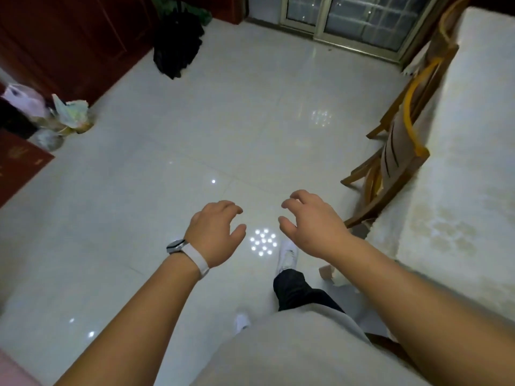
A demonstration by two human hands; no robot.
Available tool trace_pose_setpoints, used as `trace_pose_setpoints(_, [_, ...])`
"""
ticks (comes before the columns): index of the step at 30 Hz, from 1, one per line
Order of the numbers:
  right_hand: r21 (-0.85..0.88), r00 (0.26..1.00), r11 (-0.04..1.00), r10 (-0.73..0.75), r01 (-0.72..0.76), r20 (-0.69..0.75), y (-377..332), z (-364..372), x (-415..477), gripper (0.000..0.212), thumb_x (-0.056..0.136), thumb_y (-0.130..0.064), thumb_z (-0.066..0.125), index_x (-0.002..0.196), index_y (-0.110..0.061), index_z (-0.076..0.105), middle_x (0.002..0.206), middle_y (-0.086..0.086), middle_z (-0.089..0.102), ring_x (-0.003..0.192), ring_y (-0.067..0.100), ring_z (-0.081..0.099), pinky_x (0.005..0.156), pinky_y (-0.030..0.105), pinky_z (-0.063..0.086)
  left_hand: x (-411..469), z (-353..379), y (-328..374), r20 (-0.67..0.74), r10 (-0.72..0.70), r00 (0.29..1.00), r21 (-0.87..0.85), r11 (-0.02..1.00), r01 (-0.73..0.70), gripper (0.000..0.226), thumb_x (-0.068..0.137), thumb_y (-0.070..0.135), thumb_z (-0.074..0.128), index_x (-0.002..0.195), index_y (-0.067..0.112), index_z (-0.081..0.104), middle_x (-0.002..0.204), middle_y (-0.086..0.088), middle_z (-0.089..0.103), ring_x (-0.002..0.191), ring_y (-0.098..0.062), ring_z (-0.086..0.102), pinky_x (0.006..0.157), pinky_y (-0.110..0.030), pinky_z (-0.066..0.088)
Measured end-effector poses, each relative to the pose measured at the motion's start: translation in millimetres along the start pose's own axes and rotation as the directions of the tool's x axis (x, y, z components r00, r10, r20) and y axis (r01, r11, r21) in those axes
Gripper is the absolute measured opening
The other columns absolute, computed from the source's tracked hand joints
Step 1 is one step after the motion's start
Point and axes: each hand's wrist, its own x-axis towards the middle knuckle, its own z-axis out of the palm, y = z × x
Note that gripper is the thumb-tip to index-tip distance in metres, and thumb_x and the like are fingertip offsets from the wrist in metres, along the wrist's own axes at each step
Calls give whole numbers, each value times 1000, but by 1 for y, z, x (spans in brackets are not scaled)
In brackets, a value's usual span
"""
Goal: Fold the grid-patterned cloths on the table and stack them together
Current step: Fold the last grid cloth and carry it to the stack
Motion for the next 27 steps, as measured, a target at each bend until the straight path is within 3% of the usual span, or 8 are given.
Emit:
trace_pose_setpoints(9, [51,1000,999,2,-1,-4,97,-53,123,47,97,-43,43,136,-19,50,139,3,47,124,25,45,100,39,39,176,-30,56,39,38,999,147,988,-44,46,92,40,51,135,22,51,139,4,50,130,-19,42,104,-36,35])
trace_pose_setpoints(15, [70,996,995,81,-78,-41,164,-103,176,46,96,-44,43,134,-20,51,136,2,48,124,24,44,100,37,38,265,-52,108,38,128,991,198,971,-134,47,91,44,48,133,23,53,137,3,52,129,-20,43,105,-38,37])
trace_pose_setpoints(20, [108,988,986,138,-130,-75,190,-127,207,44,96,-42,43,131,-18,53,134,2,49,122,23,45,100,38,39,321,-61,127,72,176,982,206,960,-188,56,84,49,40,131,22,55,135,2,54,127,-20,45,104,-38,38])
trace_pose_setpoints(27, [100,973,973,218,-210,-74,219,-143,258,45,96,-43,44,131,-18,53,133,3,49,121,24,45,97,38,38,404,-63,129,102,252,962,211,940,-269,48,91,44,47,133,22,52,138,2,52,129,-21,43,104,-39,37])
